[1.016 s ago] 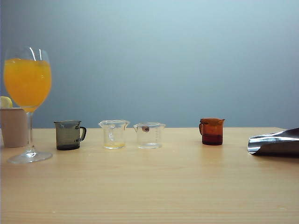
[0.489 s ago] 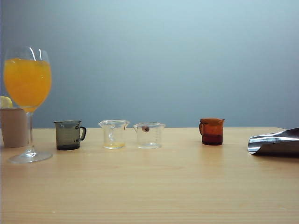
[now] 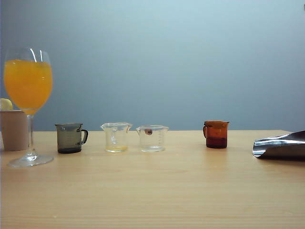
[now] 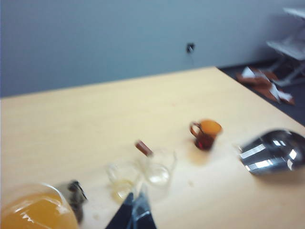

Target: Pick up the fourth measuring cup from the left, pour the grenadine inside into the goblet, and finally put the measuring cup back in its original place.

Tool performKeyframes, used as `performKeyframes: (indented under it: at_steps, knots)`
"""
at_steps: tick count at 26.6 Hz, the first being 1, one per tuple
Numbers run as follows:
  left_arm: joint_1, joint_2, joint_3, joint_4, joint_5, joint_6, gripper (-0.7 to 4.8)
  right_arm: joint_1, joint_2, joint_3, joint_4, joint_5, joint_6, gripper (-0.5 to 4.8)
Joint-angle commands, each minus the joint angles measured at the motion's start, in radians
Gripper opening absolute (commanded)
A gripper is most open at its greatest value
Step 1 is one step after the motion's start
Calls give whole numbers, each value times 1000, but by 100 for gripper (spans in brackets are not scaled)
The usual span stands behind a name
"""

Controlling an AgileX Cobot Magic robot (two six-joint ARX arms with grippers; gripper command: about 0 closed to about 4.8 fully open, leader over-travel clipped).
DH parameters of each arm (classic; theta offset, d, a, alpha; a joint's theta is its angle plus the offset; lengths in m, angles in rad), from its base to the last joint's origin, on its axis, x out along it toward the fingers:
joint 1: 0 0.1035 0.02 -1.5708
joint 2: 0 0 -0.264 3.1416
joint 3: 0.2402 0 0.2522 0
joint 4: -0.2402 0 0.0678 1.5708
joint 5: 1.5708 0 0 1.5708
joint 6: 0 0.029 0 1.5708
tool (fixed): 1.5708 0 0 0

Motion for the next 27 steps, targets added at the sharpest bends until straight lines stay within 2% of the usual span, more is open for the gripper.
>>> performKeyframes:
  at_steps: [1, 5, 9, 14, 19, 27]
  knots:
    - [-11, 23, 44, -86, 1, 5, -5, 1, 48, 21, 34, -15, -3, -5]
    - [-11, 53, 85, -140, 1, 4, -5, 1, 111, 21, 53, -21, -6, -5]
    - [-10, 53, 85, -117, 1, 4, -5, 1, 246, 20, 107, -117, -78, -5]
    - [-10, 53, 85, -117, 1, 4, -5, 1, 396, 20, 234, -171, -112, -5]
    - [-10, 53, 85, -117, 1, 4, -5, -1, 633, 22, 460, -368, -106, -5]
    - [-10, 53, 85, -98, 1, 3, -5, -1, 828, 31, 545, -382, -103, 2]
